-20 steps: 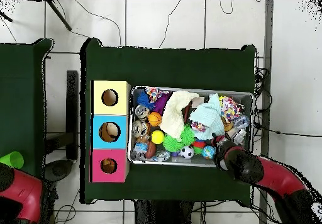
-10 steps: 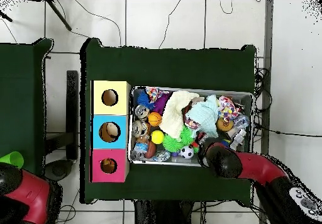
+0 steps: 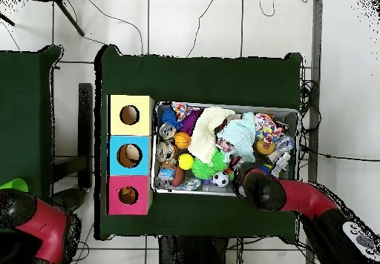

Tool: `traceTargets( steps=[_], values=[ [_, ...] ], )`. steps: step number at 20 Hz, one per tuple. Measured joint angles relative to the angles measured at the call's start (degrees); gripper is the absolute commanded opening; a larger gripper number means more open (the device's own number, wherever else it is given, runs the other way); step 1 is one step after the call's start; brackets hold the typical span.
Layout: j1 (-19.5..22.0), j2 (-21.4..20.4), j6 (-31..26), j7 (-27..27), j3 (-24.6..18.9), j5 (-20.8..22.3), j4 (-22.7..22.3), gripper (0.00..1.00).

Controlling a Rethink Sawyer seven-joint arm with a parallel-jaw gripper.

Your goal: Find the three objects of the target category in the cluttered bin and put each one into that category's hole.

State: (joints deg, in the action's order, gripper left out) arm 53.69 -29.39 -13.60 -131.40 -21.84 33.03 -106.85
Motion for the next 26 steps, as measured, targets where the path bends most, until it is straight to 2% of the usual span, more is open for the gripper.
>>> traceTargets(
  steps=[6,8,9,15,20,26],
  values=[
    [3.92,-1.84,-8.85,0.0,-3.18,-0.88,-0.01,1.0],
    [4.06,-3.15,-11.7,0.0,-3.57,-1.36,-0.02,1.0],
    [3.92,-5.12,-15.72,0.0,-4.07,-2.3,-0.03,1.0],
    [2.31,-10.21,-27.35,0.01,-5.87,-4.34,1.2,1.0],
    [0.7,-12.15,-36.42,0.05,-7.94,-5.43,5.12,1.0],
    [-0.39,-11.58,-40.03,0.05,-9.73,-5.44,10.46,1.0]
  ],
)
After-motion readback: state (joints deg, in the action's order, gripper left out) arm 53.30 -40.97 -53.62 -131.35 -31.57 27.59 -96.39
